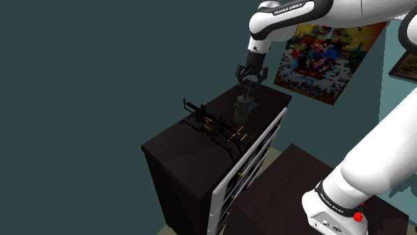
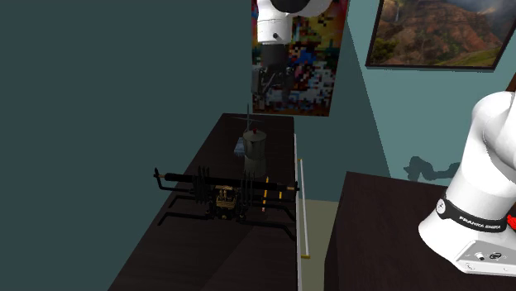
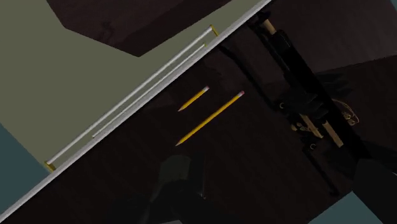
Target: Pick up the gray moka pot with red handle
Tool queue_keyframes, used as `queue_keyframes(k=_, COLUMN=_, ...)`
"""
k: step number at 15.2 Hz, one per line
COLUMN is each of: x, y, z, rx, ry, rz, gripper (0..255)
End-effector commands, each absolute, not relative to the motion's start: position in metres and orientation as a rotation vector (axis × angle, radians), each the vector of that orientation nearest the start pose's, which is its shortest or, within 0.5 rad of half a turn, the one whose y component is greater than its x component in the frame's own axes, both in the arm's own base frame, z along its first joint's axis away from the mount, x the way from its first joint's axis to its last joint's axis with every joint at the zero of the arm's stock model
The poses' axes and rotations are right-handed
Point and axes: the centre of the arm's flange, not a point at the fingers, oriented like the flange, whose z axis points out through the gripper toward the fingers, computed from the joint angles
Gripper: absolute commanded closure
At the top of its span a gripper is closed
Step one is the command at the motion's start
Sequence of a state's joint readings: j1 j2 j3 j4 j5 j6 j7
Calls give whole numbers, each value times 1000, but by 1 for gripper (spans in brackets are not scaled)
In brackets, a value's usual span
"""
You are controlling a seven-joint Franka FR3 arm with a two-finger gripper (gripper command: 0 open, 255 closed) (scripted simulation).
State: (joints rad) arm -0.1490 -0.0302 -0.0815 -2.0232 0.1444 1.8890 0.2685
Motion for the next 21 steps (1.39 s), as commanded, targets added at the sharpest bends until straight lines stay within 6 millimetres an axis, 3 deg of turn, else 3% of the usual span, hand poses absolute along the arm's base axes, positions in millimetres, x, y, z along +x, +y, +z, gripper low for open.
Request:
queue_keyframes(k=1, x=540, y=-129, z=439, rx=-2845, ry=919, rz=176, gripper=0)
queue_keyframes(k=11, x=604, y=-229, z=365, rx=-2580, ry=1382, rz=250, gripper=0)
queue_keyframes(k=21, x=625, y=-340, z=280, rx=-2245, ry=1788, rz=313, gripper=0)
